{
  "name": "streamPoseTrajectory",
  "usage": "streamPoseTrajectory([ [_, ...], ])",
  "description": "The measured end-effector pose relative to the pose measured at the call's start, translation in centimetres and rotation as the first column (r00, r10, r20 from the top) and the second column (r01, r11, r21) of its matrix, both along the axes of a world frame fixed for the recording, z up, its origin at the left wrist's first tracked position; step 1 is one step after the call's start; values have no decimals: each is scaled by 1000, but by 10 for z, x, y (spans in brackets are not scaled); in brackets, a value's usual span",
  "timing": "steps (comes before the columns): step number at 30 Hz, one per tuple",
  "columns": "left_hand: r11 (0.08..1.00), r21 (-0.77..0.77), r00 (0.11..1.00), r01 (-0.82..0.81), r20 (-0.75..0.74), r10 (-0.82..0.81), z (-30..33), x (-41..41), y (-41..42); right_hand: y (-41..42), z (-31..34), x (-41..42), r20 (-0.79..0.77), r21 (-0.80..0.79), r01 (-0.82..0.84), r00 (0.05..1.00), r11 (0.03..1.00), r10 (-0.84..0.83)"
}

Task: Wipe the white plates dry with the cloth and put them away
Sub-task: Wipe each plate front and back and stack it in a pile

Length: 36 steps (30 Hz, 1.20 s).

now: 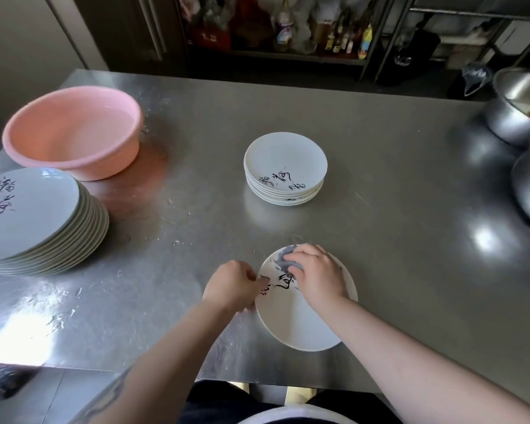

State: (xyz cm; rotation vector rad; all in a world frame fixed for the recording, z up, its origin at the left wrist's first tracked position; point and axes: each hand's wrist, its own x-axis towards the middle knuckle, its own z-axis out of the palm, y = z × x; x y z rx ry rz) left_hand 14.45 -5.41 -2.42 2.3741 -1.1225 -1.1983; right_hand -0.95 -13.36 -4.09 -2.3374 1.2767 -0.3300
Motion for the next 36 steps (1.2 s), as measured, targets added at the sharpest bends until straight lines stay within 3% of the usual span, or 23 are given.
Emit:
streamPoseTrajectory([
  [2, 988, -148, 995, -50, 79, 62, 2, -2, -10, 4, 0, 5, 38, 31, -71, 997, 997, 70],
  [4, 985, -166, 994, -42, 88, 58, 3, -4, -17, 4, -2, 6, 18, 51, -119, 993, 992, 118],
  [7, 995, -87, 998, -49, 38, 53, 1, -6, -12, -4, -3, -1, -11, 31, -21, 1000, 999, 22],
  [9, 998, -5, 994, -68, -85, 67, -1, -3, -2, -12, -3, -8, -19, 20, 78, 997, 997, -78],
  [12, 989, 139, 974, 40, -225, -8, -1, -3, 8, -11, -4, -14, -19, 20, 57, 998, 998, -57],
  [14, 995, 76, 996, 60, -69, -54, 0, -3, 3, -6, -4, -10, 13, 11, 13, 1000, 1000, -13],
  [17, 985, -167, 989, 35, 150, -10, 1, -3, -13, 2, -5, 1, 42, 46, -91, 995, 995, 89],
  [20, 978, -203, 992, 54, 120, -30, -1, -6, -18, 3, -6, 4, 32, 102, -155, 988, 983, 153],
  [24, 971, -197, 985, -138, 72, 155, -9, -1, 2, -9, -6, -4, 21, 47, -25, 999, 999, 25],
  [26, 973, -141, 983, -182, 4, 184, -12, 3, 16, -12, -6, -7, -28, 37, 22, 999, 999, -21],
  [28, 997, -9, 996, -71, -61, 71, -10, 5, 24, -9, -6, -4, -35, 27, -1, 999, 1000, 2],
  [30, 998, 55, 999, 25, -31, -24, -5, 7, 19, -1, -5, 3, 1, 21, -40, 999, 999, 40],
  [33, 996, -93, 992, -3, 129, 15, 1, 13, -2, 8, -3, 10, 79, 16, -98, 992, 995, 96],
  [36, 992, -112, 988, 51, 154, -34, 2, 10, -14, 8, -1, 14, 29, 15, -99, 995, 995, 99],
])
